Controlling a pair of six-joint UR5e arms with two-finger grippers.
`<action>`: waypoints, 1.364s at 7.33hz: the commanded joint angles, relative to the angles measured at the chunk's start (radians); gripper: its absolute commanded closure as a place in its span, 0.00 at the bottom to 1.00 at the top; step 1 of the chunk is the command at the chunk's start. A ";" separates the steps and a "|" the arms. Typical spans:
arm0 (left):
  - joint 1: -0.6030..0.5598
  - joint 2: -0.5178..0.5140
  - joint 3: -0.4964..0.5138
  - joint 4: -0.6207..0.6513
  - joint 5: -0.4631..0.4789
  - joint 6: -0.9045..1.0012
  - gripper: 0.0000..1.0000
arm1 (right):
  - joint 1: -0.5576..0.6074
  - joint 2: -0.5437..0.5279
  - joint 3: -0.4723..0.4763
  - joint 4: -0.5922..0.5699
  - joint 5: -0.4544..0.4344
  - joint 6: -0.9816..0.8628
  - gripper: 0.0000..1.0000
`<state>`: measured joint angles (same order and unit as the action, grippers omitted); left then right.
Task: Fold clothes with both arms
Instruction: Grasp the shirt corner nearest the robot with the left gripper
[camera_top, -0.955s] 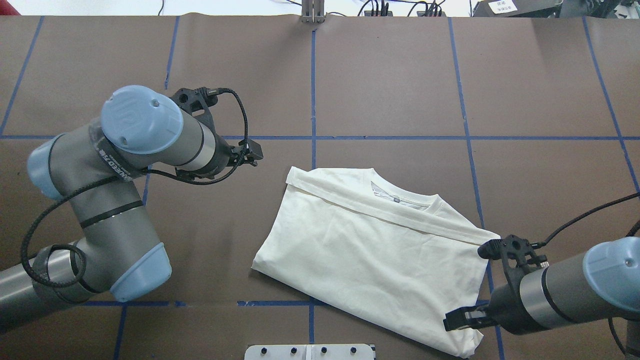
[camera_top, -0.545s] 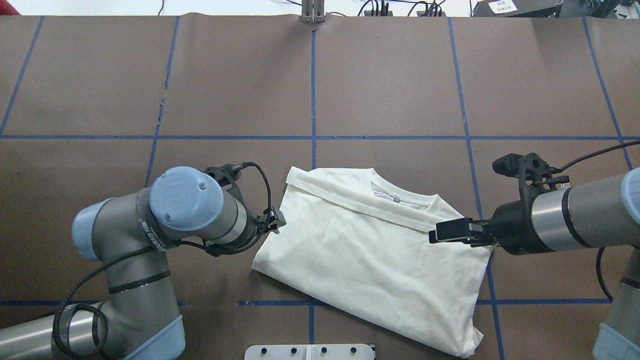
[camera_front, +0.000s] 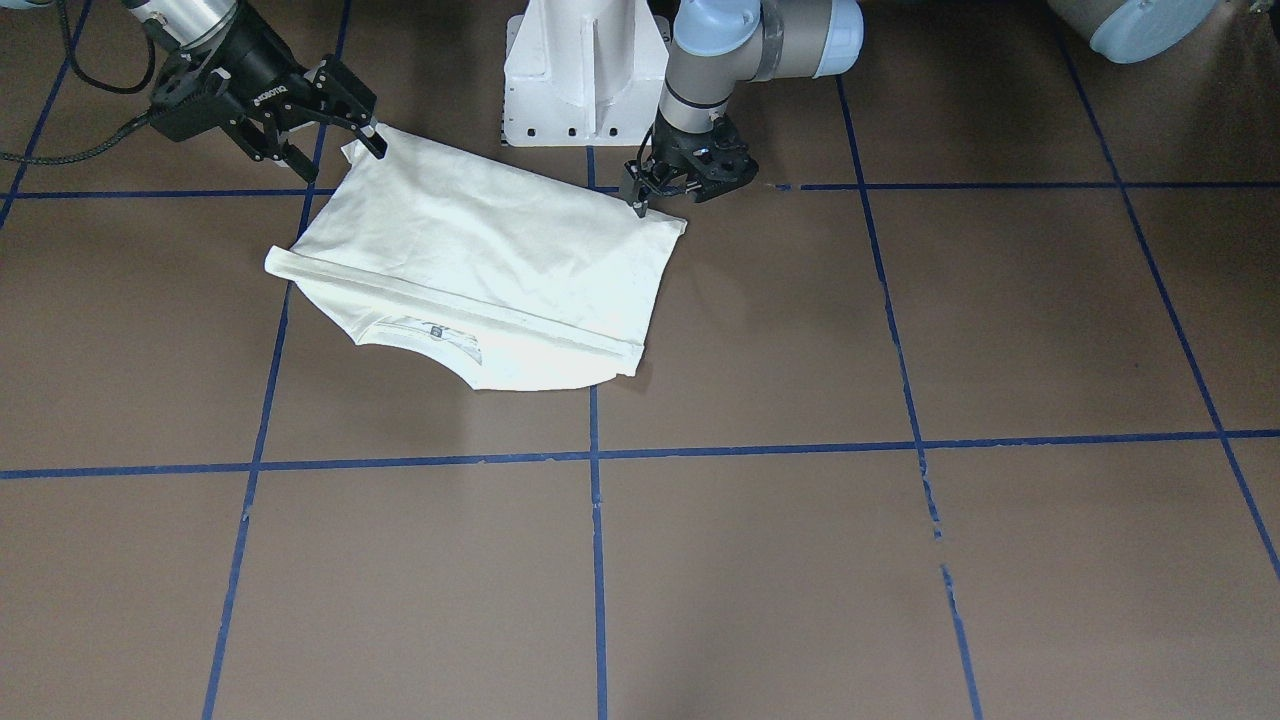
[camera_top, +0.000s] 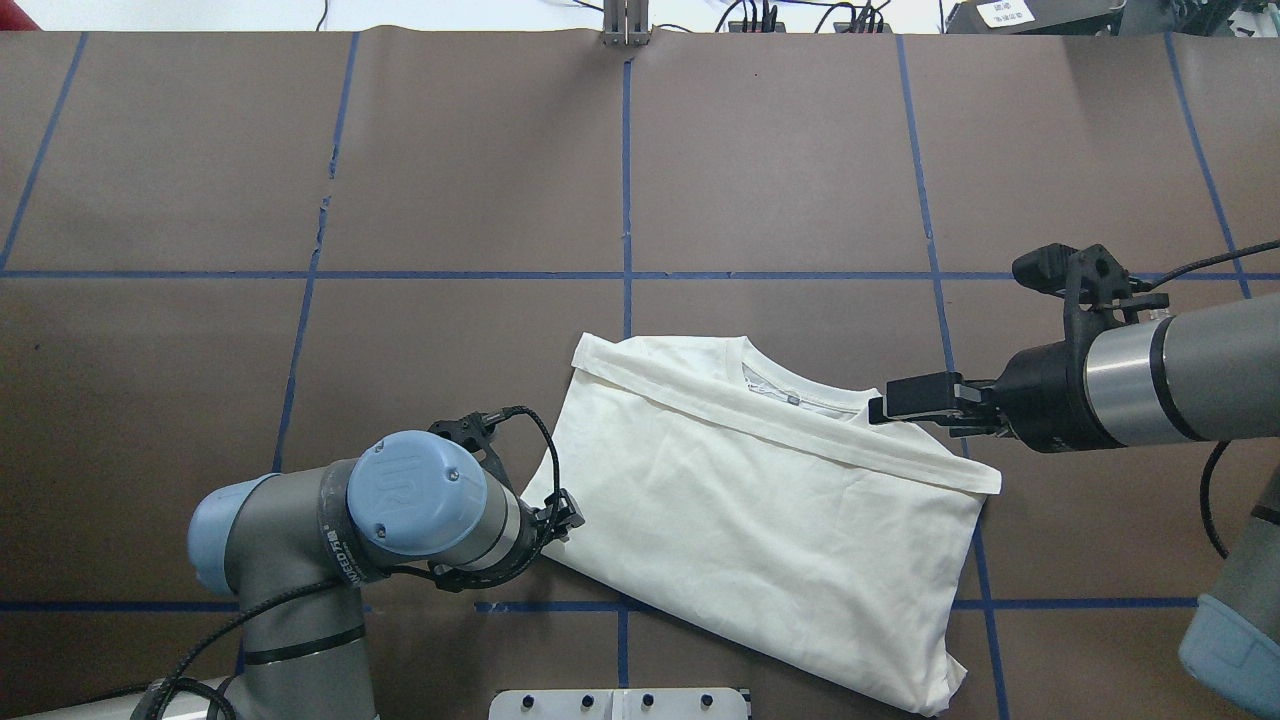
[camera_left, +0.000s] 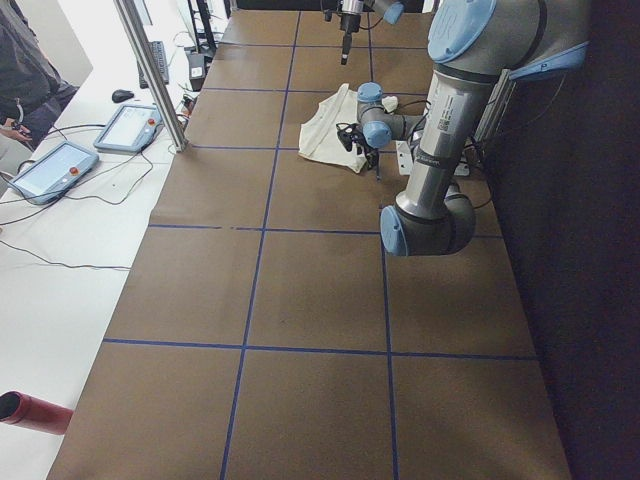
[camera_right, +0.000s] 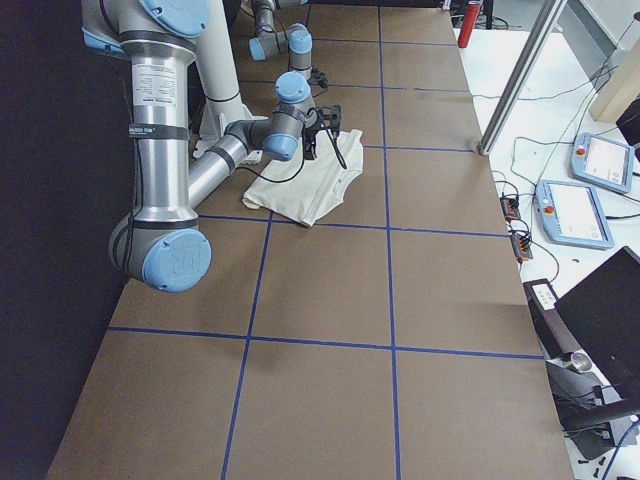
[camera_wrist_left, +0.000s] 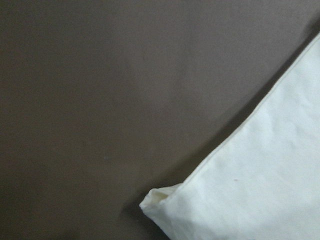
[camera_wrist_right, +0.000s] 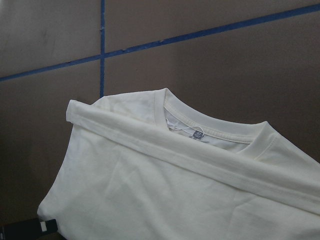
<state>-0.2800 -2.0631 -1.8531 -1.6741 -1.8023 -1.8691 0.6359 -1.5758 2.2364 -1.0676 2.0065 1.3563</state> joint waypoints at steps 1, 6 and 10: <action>-0.022 0.006 0.009 0.001 0.006 0.002 0.14 | 0.007 0.003 -0.004 0.000 -0.002 0.000 0.00; -0.021 0.006 0.023 -0.001 0.018 -0.001 0.66 | 0.008 0.027 -0.032 0.000 -0.003 0.000 0.00; -0.046 0.004 0.028 -0.003 0.037 0.010 1.00 | 0.011 0.025 -0.038 0.000 -0.002 0.000 0.00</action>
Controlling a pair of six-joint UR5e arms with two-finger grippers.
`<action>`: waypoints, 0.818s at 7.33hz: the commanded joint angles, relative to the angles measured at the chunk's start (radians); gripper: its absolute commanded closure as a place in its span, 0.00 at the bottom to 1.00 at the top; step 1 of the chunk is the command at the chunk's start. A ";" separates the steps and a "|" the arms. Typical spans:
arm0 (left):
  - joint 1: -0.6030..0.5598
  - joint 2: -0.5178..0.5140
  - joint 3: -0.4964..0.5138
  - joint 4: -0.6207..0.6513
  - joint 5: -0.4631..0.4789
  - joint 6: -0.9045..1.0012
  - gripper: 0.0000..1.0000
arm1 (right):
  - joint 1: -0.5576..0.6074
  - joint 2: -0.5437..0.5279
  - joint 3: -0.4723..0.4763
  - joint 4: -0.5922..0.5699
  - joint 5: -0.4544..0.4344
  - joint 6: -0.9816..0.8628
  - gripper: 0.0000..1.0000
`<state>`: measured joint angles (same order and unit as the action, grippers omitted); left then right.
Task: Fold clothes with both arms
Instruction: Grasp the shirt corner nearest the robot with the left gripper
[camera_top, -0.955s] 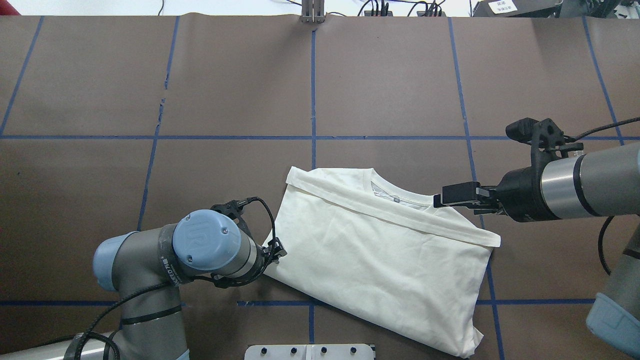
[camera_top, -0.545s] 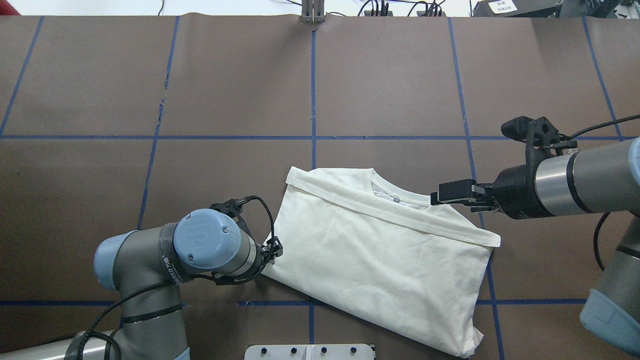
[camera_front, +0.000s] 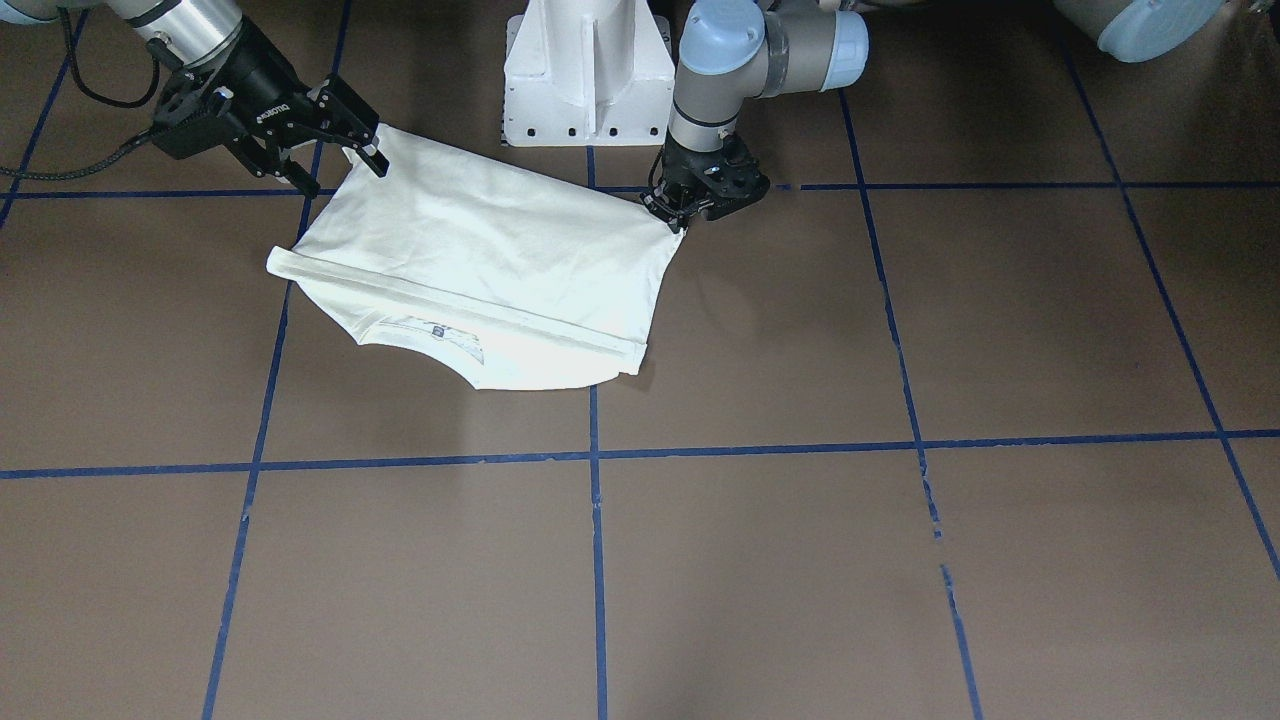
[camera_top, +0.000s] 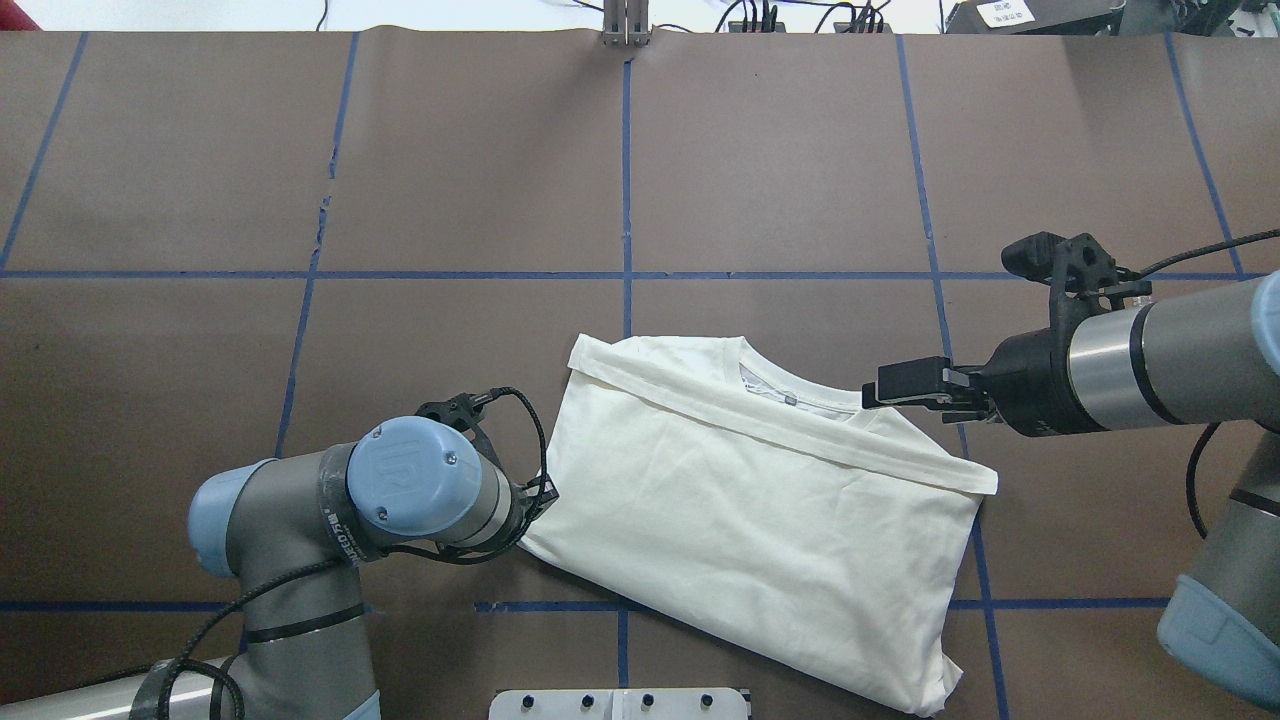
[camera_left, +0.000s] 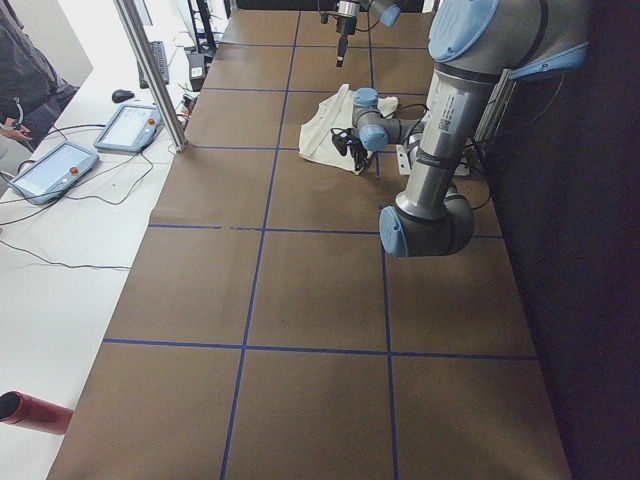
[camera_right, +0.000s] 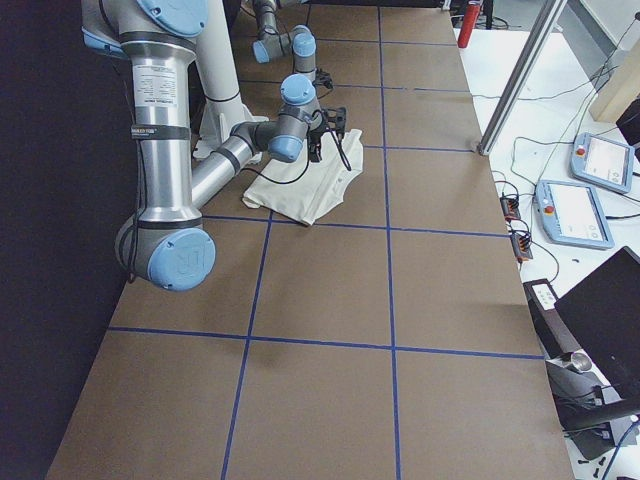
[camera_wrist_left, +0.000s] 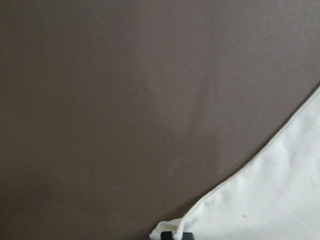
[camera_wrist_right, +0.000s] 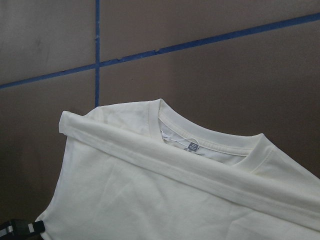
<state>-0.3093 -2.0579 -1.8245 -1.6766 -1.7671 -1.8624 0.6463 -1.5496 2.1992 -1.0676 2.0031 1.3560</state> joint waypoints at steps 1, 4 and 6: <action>-0.065 -0.007 -0.002 0.006 0.003 0.006 1.00 | 0.001 -0.004 -0.002 0.000 0.003 0.000 0.00; -0.272 -0.068 0.101 -0.008 0.008 0.182 1.00 | 0.003 -0.003 -0.013 0.000 0.003 0.000 0.00; -0.362 -0.222 0.376 -0.151 0.037 0.284 1.00 | 0.006 -0.001 -0.039 0.000 -0.006 0.000 0.00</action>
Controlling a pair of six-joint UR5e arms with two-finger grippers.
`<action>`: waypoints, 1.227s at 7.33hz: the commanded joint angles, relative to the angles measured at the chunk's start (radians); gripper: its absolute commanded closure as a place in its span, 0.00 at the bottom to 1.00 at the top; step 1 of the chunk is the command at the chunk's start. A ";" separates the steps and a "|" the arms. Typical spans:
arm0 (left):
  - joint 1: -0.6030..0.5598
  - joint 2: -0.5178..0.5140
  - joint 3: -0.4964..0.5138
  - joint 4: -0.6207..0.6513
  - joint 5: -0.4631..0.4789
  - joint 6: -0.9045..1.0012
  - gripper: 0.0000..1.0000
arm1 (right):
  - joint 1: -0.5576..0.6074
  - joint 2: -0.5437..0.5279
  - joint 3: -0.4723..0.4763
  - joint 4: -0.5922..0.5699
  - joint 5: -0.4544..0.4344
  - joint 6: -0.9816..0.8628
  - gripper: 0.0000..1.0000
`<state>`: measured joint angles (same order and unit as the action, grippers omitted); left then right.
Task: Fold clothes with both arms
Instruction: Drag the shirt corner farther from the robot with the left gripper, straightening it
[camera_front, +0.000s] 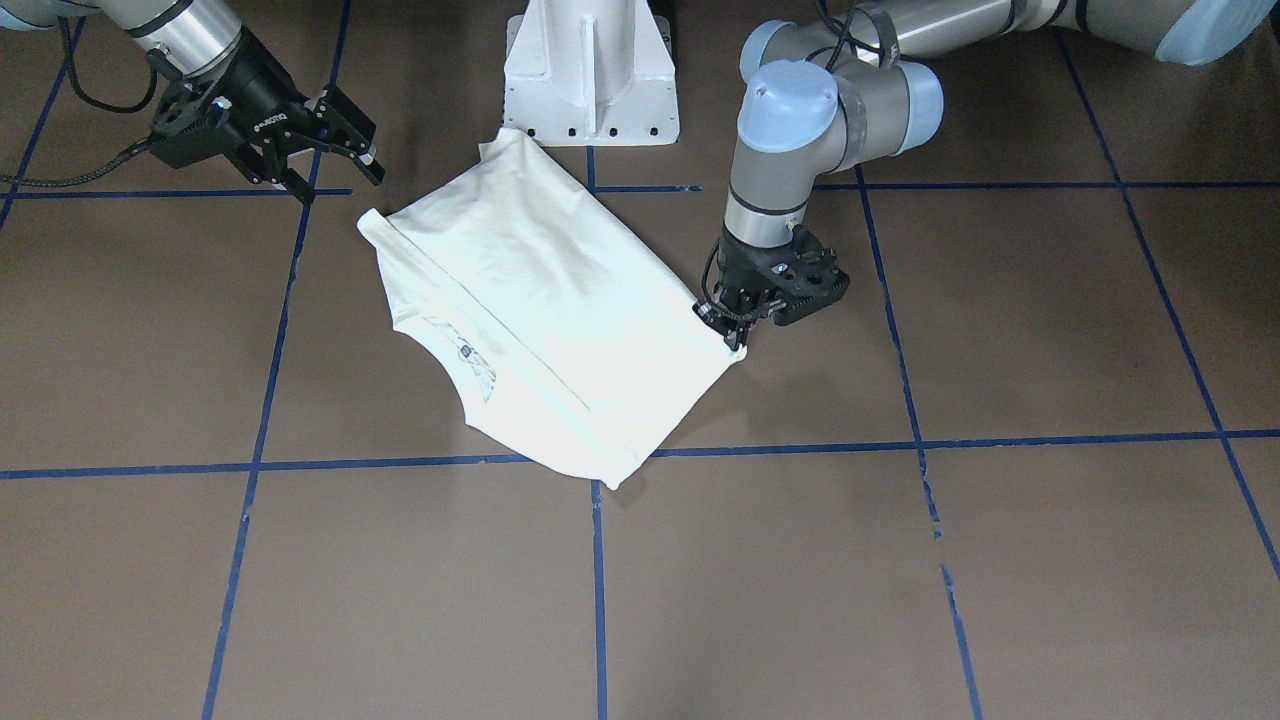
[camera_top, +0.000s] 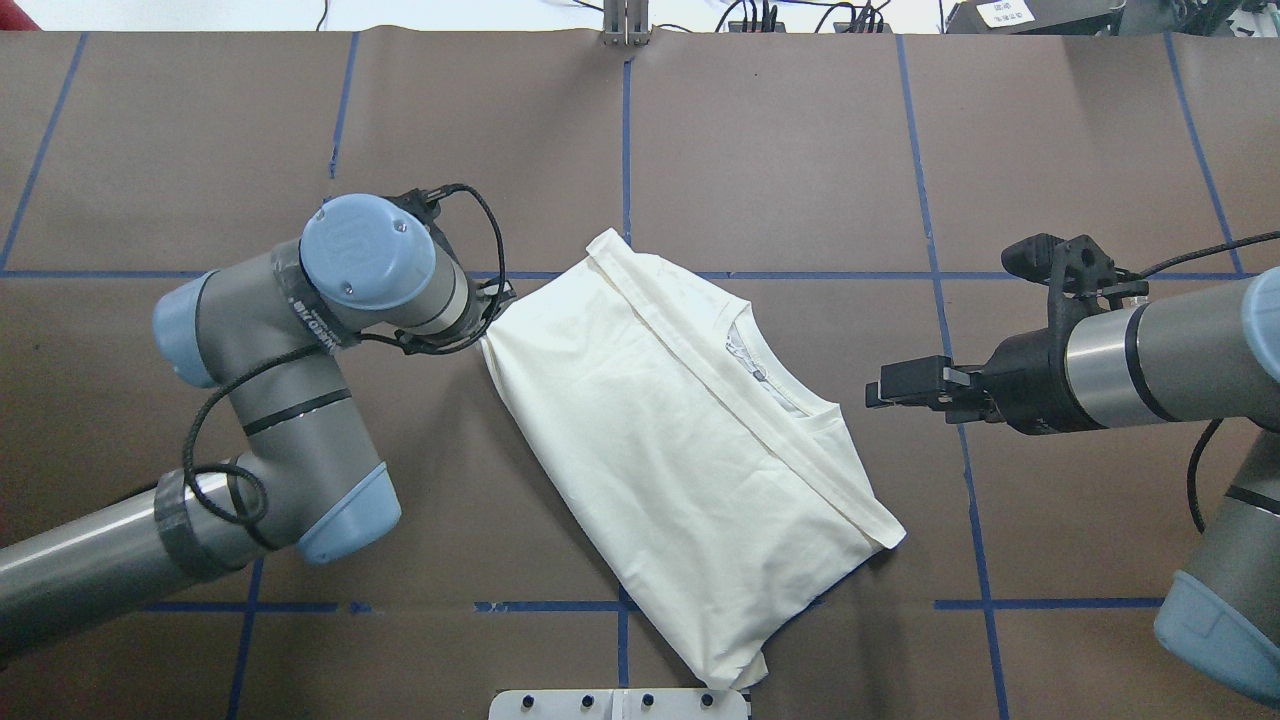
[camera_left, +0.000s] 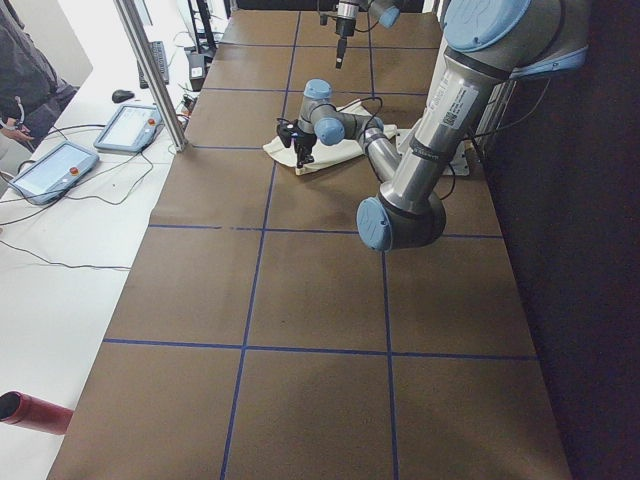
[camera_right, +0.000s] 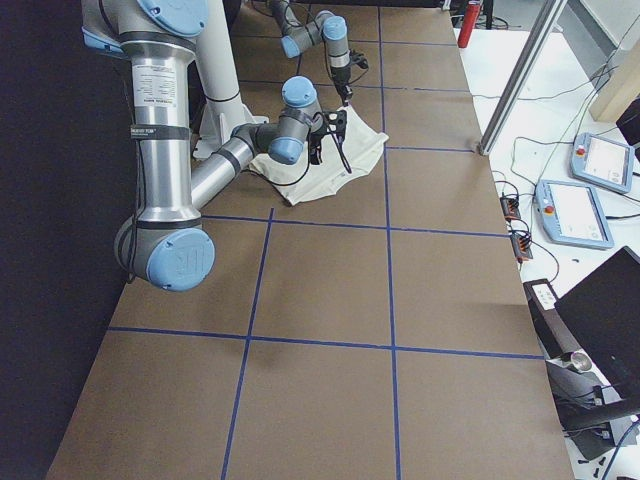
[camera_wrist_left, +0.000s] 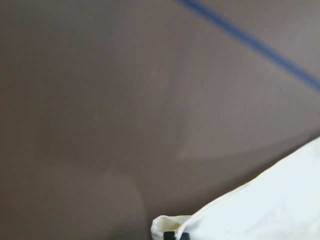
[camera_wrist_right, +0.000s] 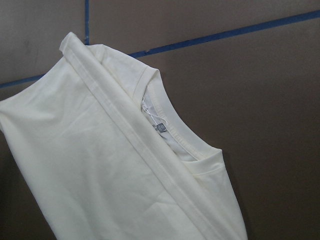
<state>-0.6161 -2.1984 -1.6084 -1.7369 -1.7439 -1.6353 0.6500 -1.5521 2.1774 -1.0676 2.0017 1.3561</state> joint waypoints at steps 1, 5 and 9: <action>-0.080 -0.152 0.306 -0.202 0.039 0.083 1.00 | 0.003 0.001 -0.024 0.000 -0.006 0.000 0.00; -0.093 -0.329 0.613 -0.435 0.096 0.147 1.00 | 0.002 0.004 -0.028 0.000 -0.006 0.008 0.00; -0.131 -0.328 0.637 -0.472 0.121 0.155 0.00 | -0.001 0.039 -0.043 -0.012 -0.003 0.005 0.00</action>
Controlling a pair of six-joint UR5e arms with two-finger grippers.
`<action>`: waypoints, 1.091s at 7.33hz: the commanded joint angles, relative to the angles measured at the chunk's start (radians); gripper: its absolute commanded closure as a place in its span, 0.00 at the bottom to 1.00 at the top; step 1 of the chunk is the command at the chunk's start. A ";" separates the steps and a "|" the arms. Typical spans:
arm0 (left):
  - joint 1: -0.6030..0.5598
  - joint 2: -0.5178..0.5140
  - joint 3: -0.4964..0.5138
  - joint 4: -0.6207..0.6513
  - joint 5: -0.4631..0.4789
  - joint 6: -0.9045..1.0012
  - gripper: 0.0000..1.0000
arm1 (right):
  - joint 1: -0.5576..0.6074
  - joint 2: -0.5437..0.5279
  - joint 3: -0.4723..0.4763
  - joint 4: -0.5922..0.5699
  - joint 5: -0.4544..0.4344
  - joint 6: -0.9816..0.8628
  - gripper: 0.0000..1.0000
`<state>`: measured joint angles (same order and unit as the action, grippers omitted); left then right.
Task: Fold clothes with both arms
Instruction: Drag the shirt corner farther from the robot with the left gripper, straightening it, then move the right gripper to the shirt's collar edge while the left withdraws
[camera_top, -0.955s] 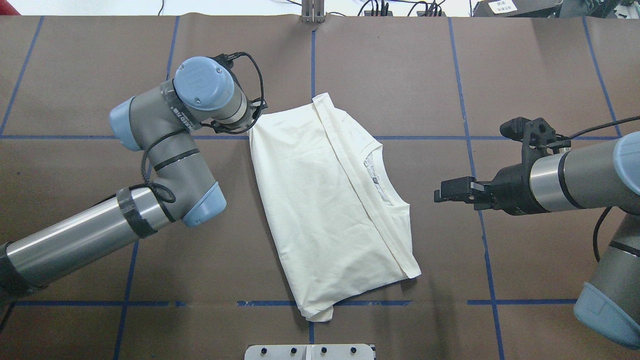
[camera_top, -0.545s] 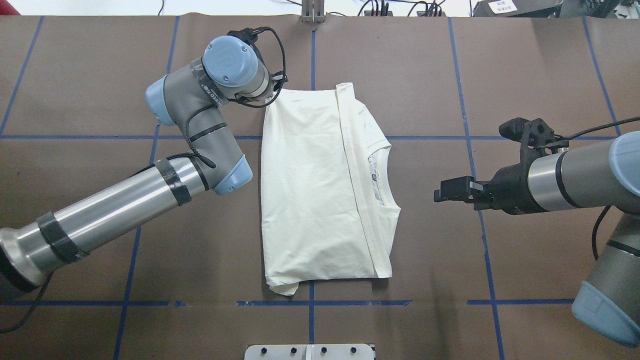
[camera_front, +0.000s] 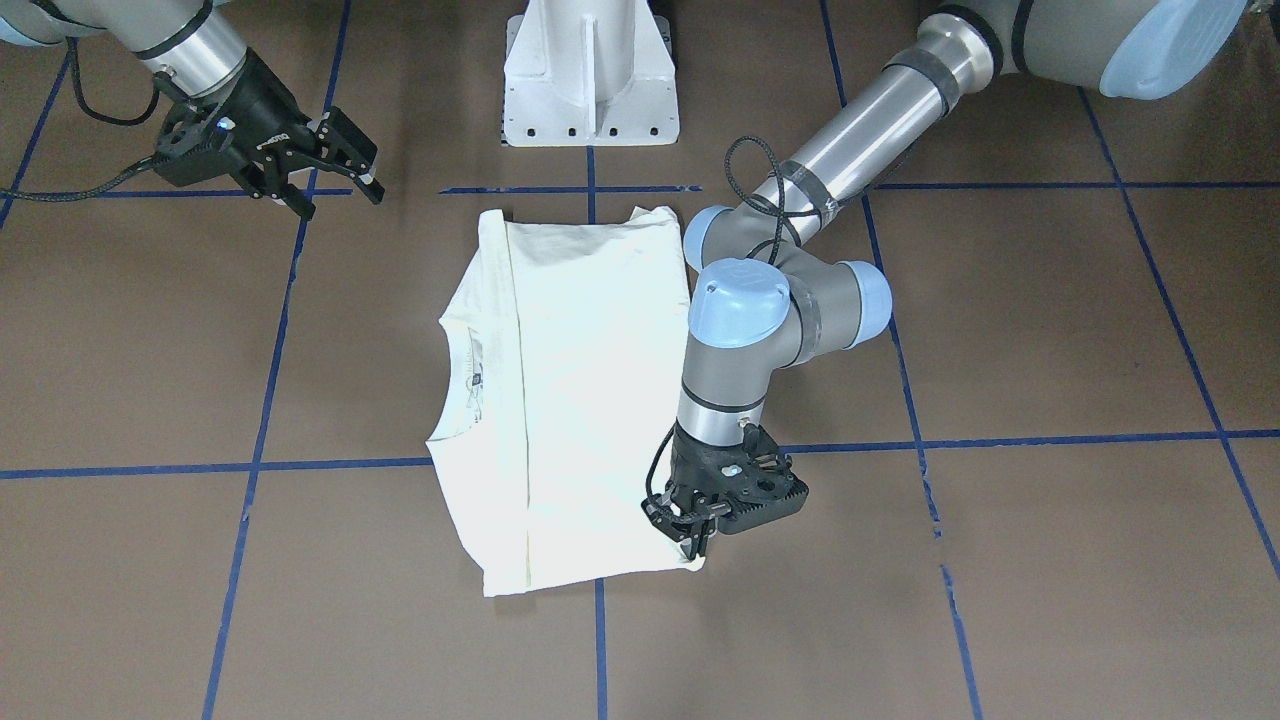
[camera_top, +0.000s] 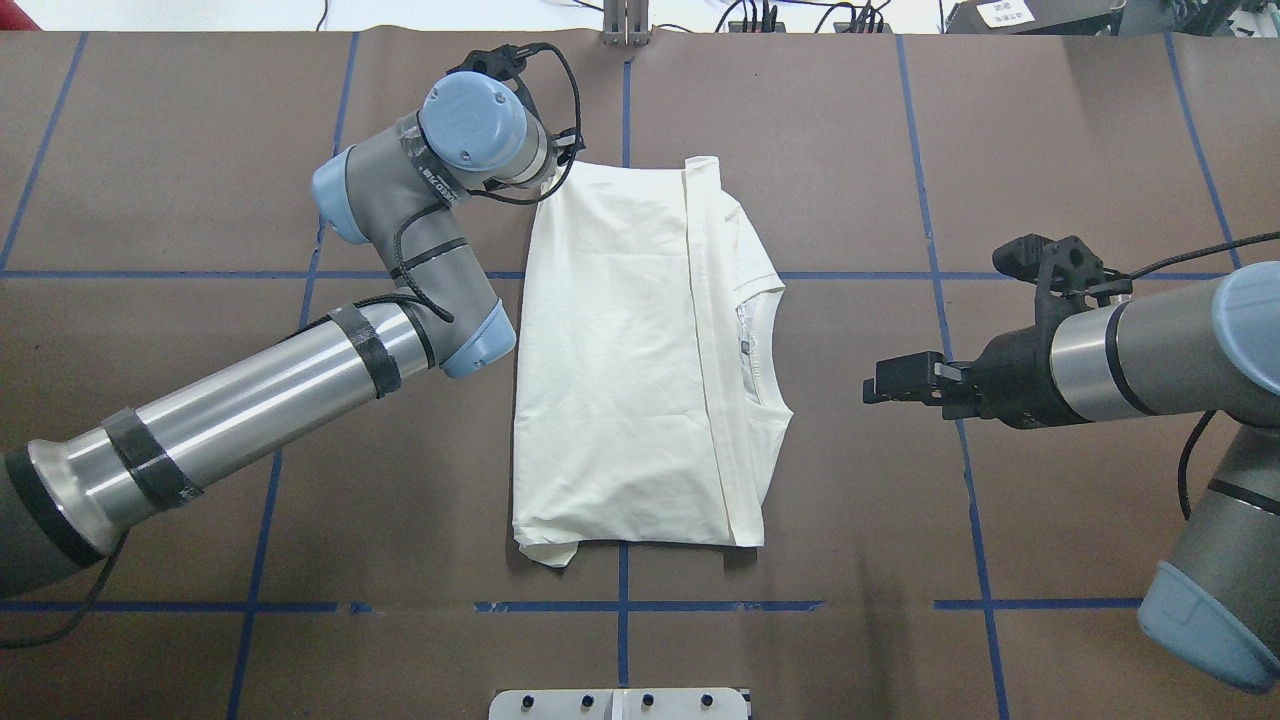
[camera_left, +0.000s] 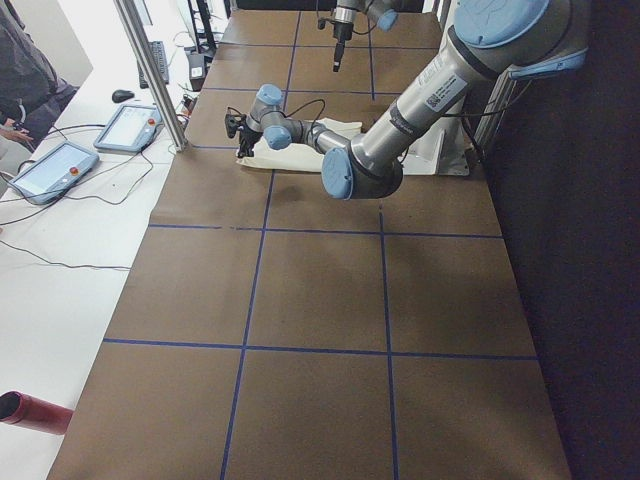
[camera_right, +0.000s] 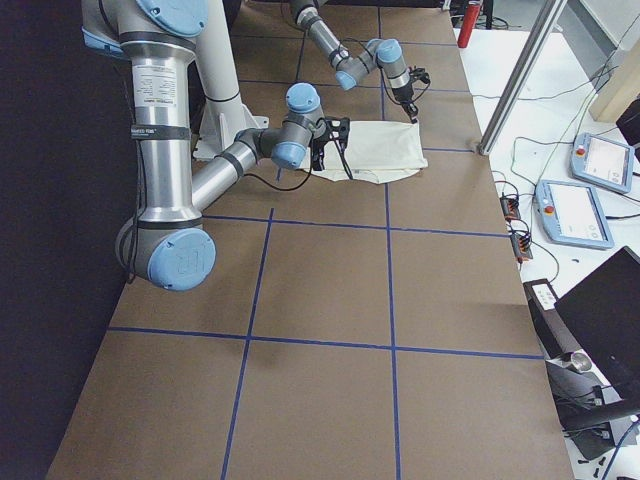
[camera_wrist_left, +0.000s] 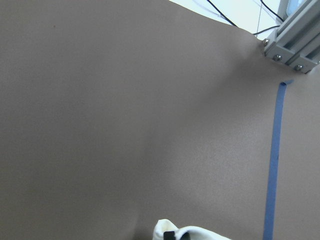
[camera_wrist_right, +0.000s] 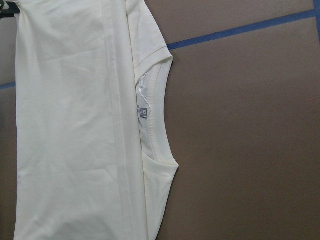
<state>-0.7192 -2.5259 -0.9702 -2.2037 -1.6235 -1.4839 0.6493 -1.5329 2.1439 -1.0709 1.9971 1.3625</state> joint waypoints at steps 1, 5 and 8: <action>-0.067 -0.001 -0.013 0.011 -0.025 0.029 0.00 | 0.003 0.036 -0.037 -0.011 0.002 -0.008 0.00; -0.102 0.234 -0.623 0.454 -0.264 0.132 0.00 | -0.029 0.244 -0.056 -0.409 -0.003 -0.126 0.00; -0.034 0.348 -0.917 0.635 -0.348 0.132 0.00 | -0.218 0.431 -0.175 -0.616 -0.220 -0.163 0.00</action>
<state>-0.7923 -2.2072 -1.7719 -1.6644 -1.9565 -1.3535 0.5058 -1.1706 2.0297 -1.6286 1.8574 1.2074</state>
